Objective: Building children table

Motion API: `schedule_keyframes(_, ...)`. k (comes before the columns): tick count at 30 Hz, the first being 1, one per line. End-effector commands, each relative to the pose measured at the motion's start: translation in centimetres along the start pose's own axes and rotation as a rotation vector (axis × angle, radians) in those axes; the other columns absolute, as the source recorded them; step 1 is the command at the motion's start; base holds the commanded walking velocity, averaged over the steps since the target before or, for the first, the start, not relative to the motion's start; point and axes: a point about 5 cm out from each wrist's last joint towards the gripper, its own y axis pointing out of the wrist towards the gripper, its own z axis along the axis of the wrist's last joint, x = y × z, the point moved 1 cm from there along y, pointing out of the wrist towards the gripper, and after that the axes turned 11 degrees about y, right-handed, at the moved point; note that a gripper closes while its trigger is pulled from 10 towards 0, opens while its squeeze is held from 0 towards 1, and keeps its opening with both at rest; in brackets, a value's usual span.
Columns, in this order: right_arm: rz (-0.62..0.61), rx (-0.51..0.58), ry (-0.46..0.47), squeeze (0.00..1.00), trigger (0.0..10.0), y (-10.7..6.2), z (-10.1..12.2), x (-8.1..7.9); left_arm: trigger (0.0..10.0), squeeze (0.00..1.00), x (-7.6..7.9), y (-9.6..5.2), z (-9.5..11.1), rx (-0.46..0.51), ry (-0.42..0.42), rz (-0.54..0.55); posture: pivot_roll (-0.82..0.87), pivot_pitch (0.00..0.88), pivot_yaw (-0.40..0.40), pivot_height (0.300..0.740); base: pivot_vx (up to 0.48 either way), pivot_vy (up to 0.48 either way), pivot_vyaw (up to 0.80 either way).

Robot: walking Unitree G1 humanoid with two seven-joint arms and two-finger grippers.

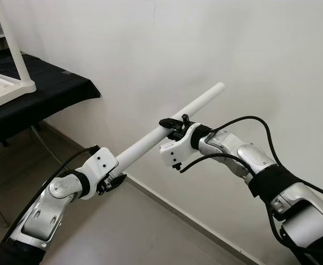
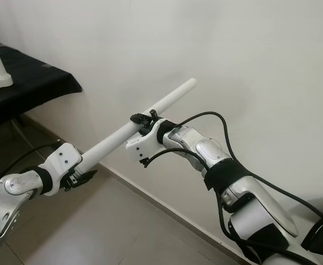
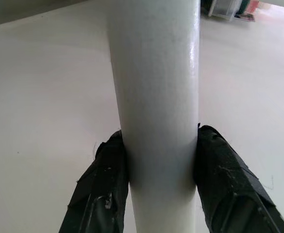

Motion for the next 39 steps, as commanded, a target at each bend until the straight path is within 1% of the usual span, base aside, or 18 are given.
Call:
schedule_keyframes(1, -0.13, 0.098, 0.09, 0.0, 10.0, 0.0, 1.8, 1.9, 0.8, 0.0, 1.0, 0.7, 0.1, 0.0, -0.015, -0.021, -0.04, 0.0, -0.041, 0.74, 0.0, 0.0, 0.0)
schedule_keyframes(2, -0.142, 0.095, 0.106, 0.11, 10.0, -0.1, 1.7, 1.9, 8.1, 0.0, 1.0, 0.7, 0.0, -0.004, -0.02, -0.02, -0.03, 0.0, -0.041, 0.74, 0.0, 0.0, 0.0)
schedule_keyframes(3, -0.158, 0.094, 0.129, 1.0, 10.0, -0.2, 1.7, 1.9, 10.0, 0.0, 0.8, 0.8, 0.0, -0.005, -0.02, -0.01, -0.03, 0.0, -0.042, 0.74, 0.0, 0.0, 0.0)
schedule_keyframes(14, -0.356, 0.058, 0.228, 1.0, 10.0, -1.7, 0.3, 3.0, 10.0, 0.0, 0.4, 0.5, -0.8, -0.043, -0.031, 0.049, -0.03, 0.0, -0.05, 0.74, 0.0, 0.0, 0.0)
schedule_keyframes(18, -0.484, 0.058, 0.299, 1.0, 10.0, -3.0, -0.3, 3.6, 10.0, 0.0, 0.5, 0.5, -1.2, -0.068, -0.047, 0.072, -0.03, 0.0, -0.054, 0.74, 0.0, 0.0, 0.0)
schedule_keyframes(20, -0.66, 0.057, 0.404, 1.0, 10.0, -5.1, -1.1, 4.2, 10.0, 0.0, 0.8, 0.3, -1.7, -0.099, -0.069, 0.094, -0.03, 0.0, -0.057, 0.74, 0.0, 0.0, 0.0)
schedule_keyframes(25, -0.713, 0.024, 0.511, 1.0, 10.0, -6.5, -1.8, 3.0, 10.0, 0.0, 0.8, 0.2, -2.1, -0.115, -0.092, 0.137, -0.03, 0.0, -0.055, 0.74, 0.0, 0.0, 0.0)
schedule_keyframes(26, -0.656, -0.022, 0.646, 1.0, 10.0, -6.9, -2.0, 0.3, 10.0, 0.0, 0.4, 0.1, -2.2, -0.121, -0.113, 0.194, -0.03, 0.0, -0.058, 0.74, 0.0, 0.0, 0.0)
schedule_keyframes(27, -0.656, -0.022, 0.646, 1.0, 10.0, -6.9, -2.0, 0.3, 10.0, 0.0, 0.4, 0.1, -2.2, -0.121, -0.113, 0.194, -0.03, 0.0, -0.058, 0.74, 0.0, 0.0, 0.0)
schedule_keyframes(28, -0.621, -0.066, 0.783, 1.0, 10.0, -7.0, -2.2, -1.7, 10.0, 0.0, 0.2, 0.1, -2.2, -0.113, -0.12, 0.226, -0.03, 0.0, -0.058, 0.74, 0.0, 0.0, 0.0)
schedule_keyframes(29, -0.621, -0.066, 0.783, 1.0, 10.0, -7.0, -2.2, -1.7, 10.0, 0.0, 0.2, 0.1, -2.2, -0.113, -0.12, 0.226, -0.03, 0.0, -0.058, 0.74, 0.0, 0.0, 0.0)
schedule_keyframes(32, -0.57, -0.152, 1.128, 1.0, 10.0, -7.0, -2.2, -5.4, 10.0, 0.0, 0.0, 0.0, -1.8, -0.081, -0.13, 0.28, -0.02, 0.0, -0.062, 0.74, 0.0, 0.0, 0.0)
schedule_keyframes(33, -0.57, -0.152, 1.128, 1.0, 10.0, -7.0, -2.2, -5.4, 10.0, 0.0, 0.0, 0.0, -1.8, -0.081, -0.13, 0.28, -0.02, 0.0, -0.062, 0.74, 0.0, 0.0, 0.0)
schedule_keyframes(34, -0.561, -0.183, 1.351, 1.0, 10.0, -6.8, -2.3, -6.4, 10.0, 0.0, -0.2, 0.0, -1.6, -0.072, -0.134, 0.297, -0.02, 0.0, -0.065, 0.74, 0.0, 0.0, 0.0)
schedule_keyframes(35, -0.561, -0.183, 1.351, 1.0, 10.0, -6.8, -2.3, -6.4, 10.0, 0.0, -0.2, 0.0, -1.6, -0.072, -0.134, 0.297, -0.02, 0.0, -0.065, 0.74, 0.0, 0.0, 0.0)
schedule_keyframes(37, -0.481, -0.13, 1.884, 1.0, 10.0, -5.9, -1.3, -7.7, 10.0, 0.0, -0.4, -0.1, -1.2, -0.045, -0.145, 0.319, -0.01, 0.0, -0.067, 0.74, 0.0, 0.0, 0.0)
schedule_keyframes(38, -0.481, -0.13, 1.884, 1.0, 10.0, -5.9, -1.3, -7.7, 10.0, 0.0, -0.4, -0.1, -1.2, -0.045, -0.145, 0.319, -0.01, 0.0, -0.067, 0.74, 0.0, 0.0, 0.0)
schedule_keyframes(39, -0.441, -0.046, 2.092, 1.0, 10.0, -5.4, -0.5, -7.4, 10.0, 0.0, -0.3, -0.1, -1.0, -0.029, -0.147, 0.318, -0.01, 0.0, -0.069, 0.74, 0.0, 0.0, 0.0)
